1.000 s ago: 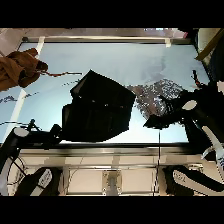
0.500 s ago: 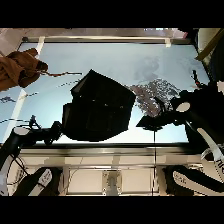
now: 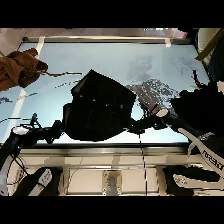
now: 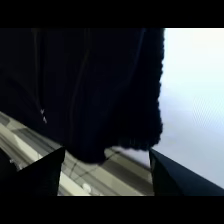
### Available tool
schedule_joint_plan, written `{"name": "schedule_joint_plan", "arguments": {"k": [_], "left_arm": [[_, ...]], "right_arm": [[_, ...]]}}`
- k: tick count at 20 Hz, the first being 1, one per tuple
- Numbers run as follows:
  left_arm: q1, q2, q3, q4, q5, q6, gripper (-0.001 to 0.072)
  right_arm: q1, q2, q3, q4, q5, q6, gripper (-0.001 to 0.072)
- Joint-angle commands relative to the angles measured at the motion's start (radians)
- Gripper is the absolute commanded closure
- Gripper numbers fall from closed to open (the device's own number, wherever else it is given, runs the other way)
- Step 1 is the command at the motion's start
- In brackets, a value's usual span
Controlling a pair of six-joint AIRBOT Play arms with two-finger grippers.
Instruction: Fold the clothes and pants, and hang the long-sleeved shirts on hangers.
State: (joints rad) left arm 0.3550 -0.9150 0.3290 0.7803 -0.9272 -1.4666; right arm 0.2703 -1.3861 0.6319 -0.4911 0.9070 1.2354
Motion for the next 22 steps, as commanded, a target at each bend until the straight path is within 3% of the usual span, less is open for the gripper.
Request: {"name": "schedule_joint_plan", "arguments": {"k": [1, 2, 3, 4, 6, 7, 10, 12, 14, 17, 19, 22], "left_arm": [[0.0, -0.001, 0.001, -0.004, 0.0, 0.036, 0.067], [0.0, -0.001, 0.001, -0.004, 0.0, 0.036, 0.067], [0.0, -0.001, 0.0, -0.004, 0.0, 0.036, 0.067], [0.0, -0.001, 0.001, -0.004, 0.0, 0.042, 0.067], [0.0, -0.001, 0.001, -0.004, 0.0, 0.064, 0.067], [0.0, 0.0, 0.001, -0.004, 0.0, 0.074, 0.067], [0.001, 0.0, 0.044, -0.003, -0.021, 0.154, 0.0671], [0.001, 0.012, 0.148, -0.004, -0.098, 0.211, 0.0671], [0.001, 0.059, 0.308, -0.005, -0.197, 0.215, 0.0672], [0.0, 0.173, 0.617, -0.077, -0.306, 0.215, 0.0672], [0.0, 0.245, 0.824, -0.141, -0.307, 0.215, 0.0672], [0.001, 0.306, 1.112, -0.099, -0.287, 0.218, 0.0672]], "right_arm": [[0.021, -0.027, 0.008, 0.043, -0.096, 0.001, 0.0136], [0.021, -0.028, 0.008, 0.055, -0.111, 0.002, 0.0137], [0.021, -0.028, 0.008, 0.063, -0.116, 0.002, 0.0185], [0.021, -0.028, 0.008, 0.066, -0.116, 0.001, 0.0293], [0.021, -0.028, 0.008, 0.066, -0.128, 0.001, 0.0619], [0.021, -0.027, 0.009, 0.066, -0.142, 0.001, 0.0681], [0.017, -0.003, 0.051, 0.061, -0.119, -0.051, 0.0681], [0.017, 0.064, 0.125, 0.024, -0.065, -0.059, 0.0682], [0.017, 0.16, 0.233, -0.01, 0.046, -0.057, 0.0682], [0.053, 0.311, 0.453, 0.002, 0.218, 0.032, 0.0681], [0.116, 0.383, 0.621, 0.001, 0.204, 0.111, 0.0682], [0.195, 0.409, 0.887, -0.003, 0.204, 0.258, 0.0682]]}}
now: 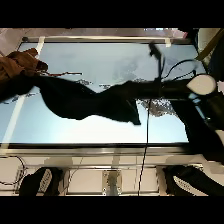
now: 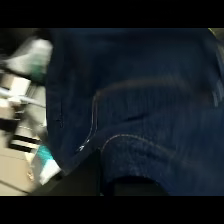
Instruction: Fold the clothes and pants, and hang the long-sleeved shirts on hangers.
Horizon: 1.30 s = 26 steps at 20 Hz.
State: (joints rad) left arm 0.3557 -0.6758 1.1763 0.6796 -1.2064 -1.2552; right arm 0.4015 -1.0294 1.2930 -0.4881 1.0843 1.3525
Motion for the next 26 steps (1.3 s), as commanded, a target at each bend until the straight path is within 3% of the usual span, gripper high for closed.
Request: {"name": "schedule_joint_plan", "arguments": {"k": [1, 3, 6, 9, 12, 14, 17, 19, 21, 26], "left_arm": [[0.0, 0.073, 0.332, 0.017, 0.013, 0.007, 0.0673], [0.0, 0.071, 0.441, 0.045, 0.035, 0.007, 0.0672], [0.0, 0.048, 0.47, 0.056, 0.016, -0.002, 0.0672], [0.0, -0.052, 0.458, 0.053, -0.07, -0.055, 0.0672], [-0.001, -0.195, 0.388, 0.054, -0.15, -0.053, 0.0672], [-0.001, -0.291, 0.301, 0.054, -0.148, -0.035, 0.0672], [-0.011, -0.452, 0.206, 0.053, -0.14, 0.008, 0.0672], [-0.043, -0.544, 0.201, 0.053, -0.119, 0.037, 0.0672], [-0.084, -0.592, 0.201, 0.053, -0.034, 0.06, 0.0672], [-0.201, -0.638, 0.201, 0.053, 0.167, 0.07, 0.0673]], "right_arm": [[0.08, 0.052, 0.296, -0.014, 0.026, 0.18, 0.0682], [0.084, 0.051, 0.394, -0.047, 0.034, 0.263, 0.0682], [0.084, 0.035, 0.434, -0.233, 0.138, 0.387, 0.0683], [0.084, -0.042, 0.434, -0.418, 0.272, 0.392, 0.0683], [0.076, -0.182, 0.434, -0.502, 0.286, 0.345, 0.0684], [0.039, -0.311, 0.434, -0.503, 0.261, 0.327, 0.0684], [-0.047, -0.507, 0.434, -0.456, 0.1, 0.319, 0.0684], [-0.097, -0.592, 0.434, -0.391, -0.003, 0.253, 0.0683], [-0.13, -0.628, 0.434, -0.399, -0.073, 0.199, 0.0683], [-0.195, -0.634, 0.449, -0.433, -0.105, 0.197, 0.0683]]}}
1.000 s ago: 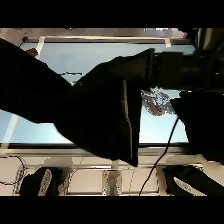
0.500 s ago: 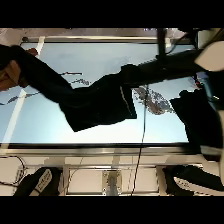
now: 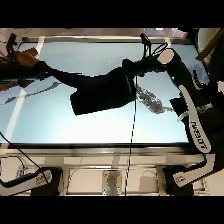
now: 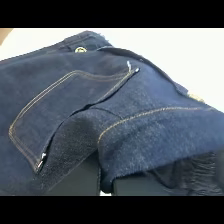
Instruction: Fold the clothes and pants, and hang the long-sleeved shirts on hangers.
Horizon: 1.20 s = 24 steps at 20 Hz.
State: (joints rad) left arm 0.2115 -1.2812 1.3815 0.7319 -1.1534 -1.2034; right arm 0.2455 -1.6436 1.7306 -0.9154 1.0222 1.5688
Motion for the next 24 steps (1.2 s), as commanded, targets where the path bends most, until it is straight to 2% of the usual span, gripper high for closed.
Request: {"name": "schedule_joint_plan", "arguments": {"k": [1, 5, 10, 12, 15, 17, 19, 21, 24], "left_arm": [[-0.068, -0.024, -0.004, 0.0, 0.127, 0.018, 0.0672], [-0.066, 0.108, -0.003, 0.001, 0.129, 0.041, 0.0673], [-0.022, 0.393, -0.003, 0.019, 0.14, 0.044, 0.0673], [-0.01, 0.507, -0.003, 0.08, 0.156, 0.043, 0.0673], [-0.008, 0.652, 0.002, 0.157, 0.208, 0.034, 0.0673], [-0.008, 0.697, 0.024, 0.205, 0.23, -0.002, 0.0674], [-0.008, 0.692, 0.035, 0.219, 0.211, -0.024, 0.0674], [-0.01, 0.641, 0.034, 0.218, 0.159, -0.055, 0.0674], [-0.021, 0.491, 0.034, 0.219, 0.029, -0.073, 0.0673]], "right_arm": [[-0.047, -0.02, 0.031, -0.005, -0.038, -0.019, 0.0683], [-0.049, 0.031, 0.185, -0.005, 0.092, -0.121, 0.0683], [0.002, 0.263, 0.312, -0.005, 0.391, -0.106, 0.0683], [0.045, 0.373, 0.312, -0.005, 0.467, -0.021, 0.0683], [0.087, 0.51, 0.312, -0.001, 0.525, 0.256, 0.0685], [0.086, 0.555, 0.312, 0.002, 0.561, 0.431, 0.0686], [0.085, 0.552, 0.302, -0.009, 0.606, 0.517, 0.0686], [0.085, 0.511, 0.256, -0.039, 0.645, 0.503, 0.0687], [0.085, 0.38, 0.174, -0.041, 0.642, 0.358, 0.0688]]}}
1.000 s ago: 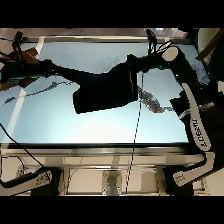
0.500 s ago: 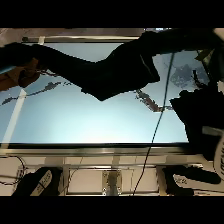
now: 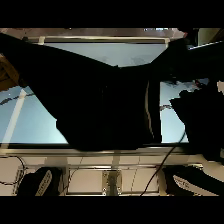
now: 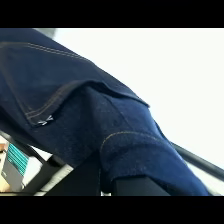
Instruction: Fold the clothes and pants, and hang the long-sleeved shirts on hangers.
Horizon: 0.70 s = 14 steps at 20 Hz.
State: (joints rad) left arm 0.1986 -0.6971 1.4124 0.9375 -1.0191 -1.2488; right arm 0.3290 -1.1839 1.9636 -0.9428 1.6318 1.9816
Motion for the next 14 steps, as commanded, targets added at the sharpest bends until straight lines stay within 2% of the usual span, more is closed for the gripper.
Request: {"name": "schedule_joint_plan", "arguments": {"k": [1, 3, 5, 7, 9, 12, 14], "left_arm": [[-0.03, -0.166, 0.003, 0.014, -0.154, -0.027, 0.0673], [-0.1, -0.329, 0.0, 0.034, -0.195, -0.027, 0.0673], [-0.191, -0.512, 0.0, 0.116, -0.182, -0.027, 0.0673], [-0.255, -0.697, 0.0, 0.166, -0.137, -0.029, 0.0673], [-0.276, -0.845, 0.0, 0.161, -0.069, -0.067, 0.0673], [-0.276, -0.931, 0.0, 0.124, -0.053, -0.086, 0.0673], [-0.276, -0.909, 0.0, 0.124, -0.05, -0.085, 0.0673]], "right_arm": [[0.002, -0.139, -0.082, -0.014, 0.028, -0.101, 0.0687], [0.002, -0.282, -0.117, -0.013, -0.005, -0.18, 0.0688], [0.0, -0.444, -0.127, -0.006, -0.084, -0.257, 0.0687], [-0.02, -0.61, -0.127, 0.002, -0.242, -0.302, 0.0686], [-0.059, -0.725, -0.126, 0.025, -0.487, -0.32, 0.0686], [-0.13, -0.79, -0.124, 0.056, -0.816, -0.32, 0.0685], [-0.176, -0.789, -0.105, 0.055, -0.869, -0.327, 0.0685]]}}
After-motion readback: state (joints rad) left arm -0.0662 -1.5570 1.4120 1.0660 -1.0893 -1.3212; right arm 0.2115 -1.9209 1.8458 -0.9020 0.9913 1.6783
